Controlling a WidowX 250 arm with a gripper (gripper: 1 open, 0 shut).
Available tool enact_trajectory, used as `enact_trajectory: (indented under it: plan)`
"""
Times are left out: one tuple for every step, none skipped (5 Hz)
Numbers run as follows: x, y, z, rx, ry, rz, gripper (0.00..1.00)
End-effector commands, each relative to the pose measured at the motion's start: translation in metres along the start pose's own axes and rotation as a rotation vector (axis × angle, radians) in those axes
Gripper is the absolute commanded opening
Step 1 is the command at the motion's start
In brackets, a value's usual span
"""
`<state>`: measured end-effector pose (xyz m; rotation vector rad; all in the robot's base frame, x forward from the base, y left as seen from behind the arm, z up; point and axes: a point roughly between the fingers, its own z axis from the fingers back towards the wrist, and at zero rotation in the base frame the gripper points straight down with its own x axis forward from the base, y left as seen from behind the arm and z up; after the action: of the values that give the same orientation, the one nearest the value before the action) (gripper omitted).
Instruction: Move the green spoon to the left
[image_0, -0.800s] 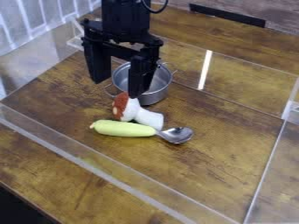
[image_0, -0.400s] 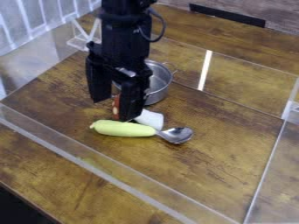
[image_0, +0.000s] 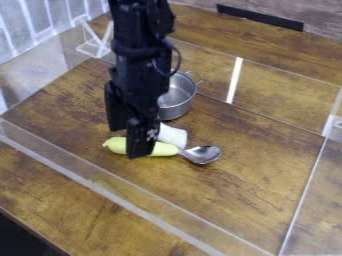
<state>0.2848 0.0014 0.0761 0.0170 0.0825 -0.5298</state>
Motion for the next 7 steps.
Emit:
enact_trajectory:
  plan:
    - [0.0,0.017,-0.006,0.026,-0.046,0.001,1.0]
    - [0.001,0.026,-0.019,0.042,-0.066,0.0,1.0]
    - [0.004,0.032,-0.03,0.046,-0.079,-0.007,1.0]
    - [0.006,0.037,-0.039,0.051,-0.09,-0.016,1.0]
    - [0.009,0.043,-0.047,0.052,-0.1,-0.025,1.0]
    - [0.009,0.045,-0.042,0.044,-0.104,-0.035,0.0]
    - [0.01,0.048,-0.036,0.043,-0.113,-0.048,0.0]
